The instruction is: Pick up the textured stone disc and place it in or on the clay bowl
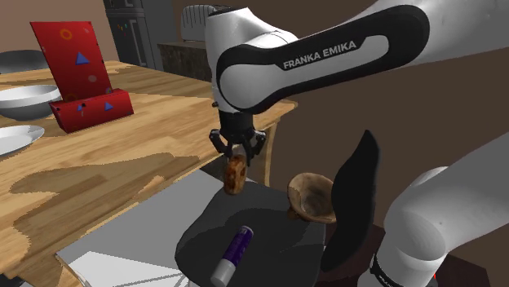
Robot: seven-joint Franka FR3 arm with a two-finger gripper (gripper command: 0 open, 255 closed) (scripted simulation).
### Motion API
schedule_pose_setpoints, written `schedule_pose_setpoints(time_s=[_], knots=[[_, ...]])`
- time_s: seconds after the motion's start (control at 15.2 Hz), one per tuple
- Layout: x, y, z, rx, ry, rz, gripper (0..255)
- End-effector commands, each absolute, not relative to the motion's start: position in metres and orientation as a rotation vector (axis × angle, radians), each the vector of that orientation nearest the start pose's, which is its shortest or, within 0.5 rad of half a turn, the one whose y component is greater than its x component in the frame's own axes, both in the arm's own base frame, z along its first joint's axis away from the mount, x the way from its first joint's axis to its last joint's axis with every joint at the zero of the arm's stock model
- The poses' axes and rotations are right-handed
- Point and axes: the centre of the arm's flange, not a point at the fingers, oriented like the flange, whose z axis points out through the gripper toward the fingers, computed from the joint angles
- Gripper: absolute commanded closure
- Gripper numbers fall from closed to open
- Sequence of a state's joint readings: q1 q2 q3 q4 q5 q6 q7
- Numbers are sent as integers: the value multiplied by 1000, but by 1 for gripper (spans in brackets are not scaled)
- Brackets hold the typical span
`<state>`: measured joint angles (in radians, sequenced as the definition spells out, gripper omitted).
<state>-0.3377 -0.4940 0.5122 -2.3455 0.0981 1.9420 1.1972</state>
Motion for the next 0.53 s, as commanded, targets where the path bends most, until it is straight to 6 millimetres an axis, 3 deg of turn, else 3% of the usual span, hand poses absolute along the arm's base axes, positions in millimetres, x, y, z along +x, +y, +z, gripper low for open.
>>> schedule_pose_setpoints(time_s=[0.0, 0.4, 0.46], knots=[[413, 97, 507, -2745, 1692, -191, 255], [412, 97, 535, -2745, 1692, -191, 255], [402, 89, 536, -2745, 1692, -191, 255]])
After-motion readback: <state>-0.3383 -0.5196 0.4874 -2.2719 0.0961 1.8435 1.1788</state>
